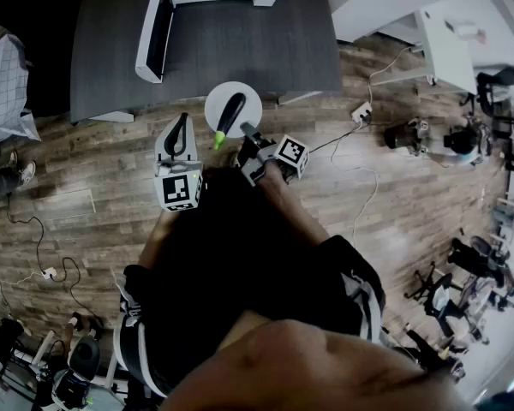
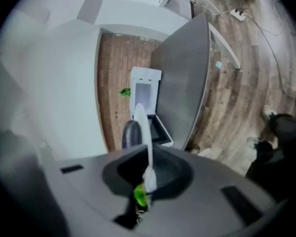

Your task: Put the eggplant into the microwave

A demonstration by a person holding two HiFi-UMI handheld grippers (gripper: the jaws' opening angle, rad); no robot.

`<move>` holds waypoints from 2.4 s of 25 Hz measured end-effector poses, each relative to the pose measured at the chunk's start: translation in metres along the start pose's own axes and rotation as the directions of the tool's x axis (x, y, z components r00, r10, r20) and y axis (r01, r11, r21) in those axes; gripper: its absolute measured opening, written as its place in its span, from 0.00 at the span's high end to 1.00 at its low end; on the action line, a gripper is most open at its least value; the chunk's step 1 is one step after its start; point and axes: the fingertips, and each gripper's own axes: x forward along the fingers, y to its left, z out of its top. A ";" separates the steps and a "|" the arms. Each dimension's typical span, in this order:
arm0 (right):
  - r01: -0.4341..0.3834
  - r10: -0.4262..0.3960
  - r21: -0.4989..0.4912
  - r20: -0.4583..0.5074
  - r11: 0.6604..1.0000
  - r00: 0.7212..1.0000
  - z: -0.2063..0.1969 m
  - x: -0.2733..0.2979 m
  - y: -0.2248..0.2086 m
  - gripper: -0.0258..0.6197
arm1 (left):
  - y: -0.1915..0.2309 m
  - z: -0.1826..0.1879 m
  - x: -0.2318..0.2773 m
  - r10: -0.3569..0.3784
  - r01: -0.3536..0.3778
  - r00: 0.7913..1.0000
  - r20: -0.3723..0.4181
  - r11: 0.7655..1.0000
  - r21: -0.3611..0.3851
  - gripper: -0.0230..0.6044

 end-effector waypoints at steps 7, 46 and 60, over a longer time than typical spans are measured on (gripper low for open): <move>-0.004 0.004 -0.001 -0.002 1.000 1.000 0.000 0.001 0.000 0.90 | 0.000 0.000 0.000 0.002 -0.002 1.000 0.000 1.000 -0.030 0.91; -0.006 0.003 -0.018 -0.123 1.000 0.992 0.096 -0.019 -0.010 0.90 | -0.085 0.004 0.040 0.139 -0.139 0.990 0.005 0.990 0.008 0.91; 0.000 -0.001 -0.010 -0.107 1.000 0.994 0.114 0.010 0.000 0.90 | -0.069 0.004 0.079 0.124 -0.123 0.992 0.014 0.992 -0.017 0.91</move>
